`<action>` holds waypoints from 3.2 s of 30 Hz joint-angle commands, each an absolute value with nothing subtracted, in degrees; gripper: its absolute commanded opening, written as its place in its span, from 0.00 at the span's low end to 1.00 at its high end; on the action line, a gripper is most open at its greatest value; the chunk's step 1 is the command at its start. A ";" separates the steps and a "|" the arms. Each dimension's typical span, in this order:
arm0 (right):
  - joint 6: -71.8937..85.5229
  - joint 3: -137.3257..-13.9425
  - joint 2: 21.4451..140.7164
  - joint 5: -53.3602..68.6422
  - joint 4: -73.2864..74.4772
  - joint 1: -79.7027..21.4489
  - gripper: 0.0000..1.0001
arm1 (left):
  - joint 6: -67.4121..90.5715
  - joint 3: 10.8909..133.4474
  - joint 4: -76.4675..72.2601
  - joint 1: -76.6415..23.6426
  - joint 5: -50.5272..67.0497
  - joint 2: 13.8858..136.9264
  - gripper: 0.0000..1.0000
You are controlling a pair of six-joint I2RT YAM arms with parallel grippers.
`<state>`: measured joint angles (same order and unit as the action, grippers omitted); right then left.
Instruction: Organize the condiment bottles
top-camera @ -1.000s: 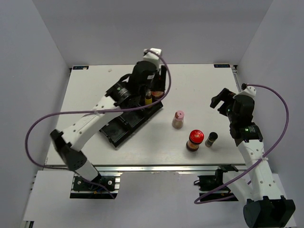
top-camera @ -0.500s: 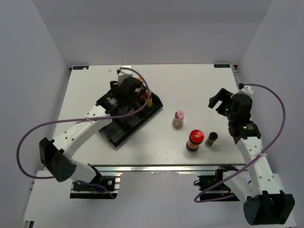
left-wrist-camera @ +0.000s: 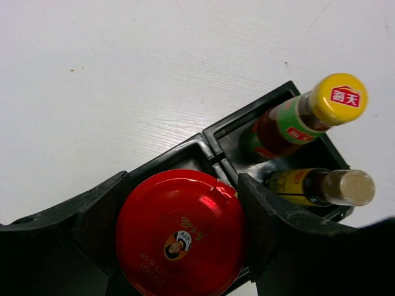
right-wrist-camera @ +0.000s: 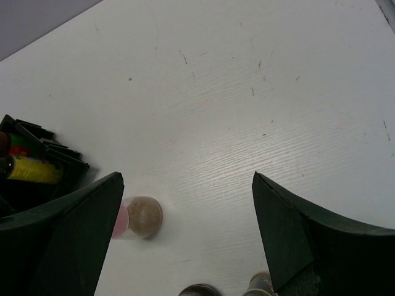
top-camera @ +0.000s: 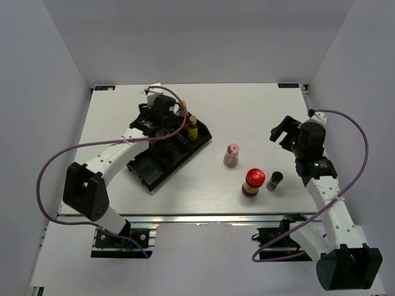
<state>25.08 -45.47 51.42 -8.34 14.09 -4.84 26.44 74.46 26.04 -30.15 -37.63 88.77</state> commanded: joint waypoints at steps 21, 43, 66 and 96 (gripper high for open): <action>23.29 -42.01 43.15 -5.18 18.63 -7.20 0.89 | 29.62 73.56 15.38 -26.63 -42.63 97.56 0.42; 27.77 -47.29 50.80 -22.40 40.25 -35.50 0.89 | 31.20 75.06 21.88 -26.46 -34.12 88.95 0.98; 33.05 -46.93 51.95 -24.09 45.79 -41.40 0.34 | 40.87 58.01 30.76 -26.54 -28.83 66.71 0.98; 11.52 -97.54 95.35 -6.94 24.17 -52.47 0.12 | 45.35 53.17 36.47 -26.54 -37.70 54.23 0.98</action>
